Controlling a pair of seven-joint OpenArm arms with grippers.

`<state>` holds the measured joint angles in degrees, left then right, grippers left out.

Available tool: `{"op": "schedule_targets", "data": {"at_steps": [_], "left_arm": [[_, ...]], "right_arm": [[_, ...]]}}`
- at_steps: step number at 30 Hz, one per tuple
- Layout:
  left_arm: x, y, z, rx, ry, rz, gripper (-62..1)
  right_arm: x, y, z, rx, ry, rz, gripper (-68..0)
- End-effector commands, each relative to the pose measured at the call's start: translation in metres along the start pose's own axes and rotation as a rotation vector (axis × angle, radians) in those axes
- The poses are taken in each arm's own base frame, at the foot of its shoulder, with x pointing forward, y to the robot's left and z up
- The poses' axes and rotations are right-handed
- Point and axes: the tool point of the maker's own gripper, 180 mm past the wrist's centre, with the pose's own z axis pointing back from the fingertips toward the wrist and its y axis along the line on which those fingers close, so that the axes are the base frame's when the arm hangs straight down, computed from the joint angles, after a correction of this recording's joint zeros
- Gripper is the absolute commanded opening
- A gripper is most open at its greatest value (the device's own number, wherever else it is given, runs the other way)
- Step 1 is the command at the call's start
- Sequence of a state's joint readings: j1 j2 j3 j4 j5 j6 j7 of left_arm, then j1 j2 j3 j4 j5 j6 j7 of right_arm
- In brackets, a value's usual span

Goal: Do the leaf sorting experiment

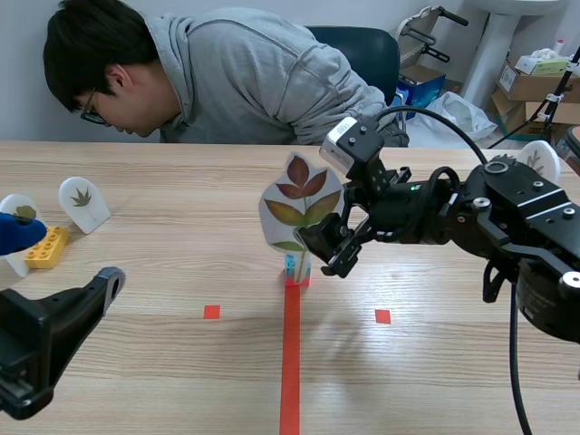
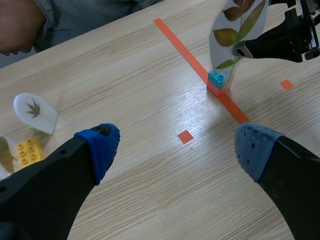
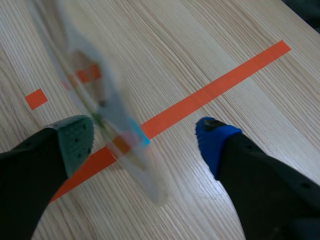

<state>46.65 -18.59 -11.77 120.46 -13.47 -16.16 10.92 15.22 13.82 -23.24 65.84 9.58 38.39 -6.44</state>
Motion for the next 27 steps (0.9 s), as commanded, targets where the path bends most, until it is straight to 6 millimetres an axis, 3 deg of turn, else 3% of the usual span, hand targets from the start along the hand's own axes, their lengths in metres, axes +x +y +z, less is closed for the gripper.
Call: {"op": "schedule_targets", "data": {"at_steps": [1, 8, 16, 23, 27], "left_arm": [[0.005, 0.001, 0.0, 0.002, -0.022, 0.004, -11.2], [0.005, 0.001, 0.0, 0.002, -0.022, 0.004, -11.2], [0.005, 0.001, 0.0, 0.002, -0.022, 0.004, -11.2], [0.005, 0.001, 0.0, 0.002, -0.022, 0.004, -11.2], [0.005, -0.001, 0.0, -0.001, -0.023, 0.005, -11.2]], "right_arm": [[0.013, -0.01, 0.004, -0.02, -0.039, 0.012, -33.7], [0.013, -0.01, 0.004, -0.02, -0.04, 0.012, -51.9], [0.014, -0.01, 0.004, -0.02, -0.044, 0.012, -66.2], [0.015, -0.02, 0.006, -0.073, -0.045, 0.009, -65.9], [0.018, -0.029, 0.019, -0.144, -0.047, 0.023, -65.8]]}}
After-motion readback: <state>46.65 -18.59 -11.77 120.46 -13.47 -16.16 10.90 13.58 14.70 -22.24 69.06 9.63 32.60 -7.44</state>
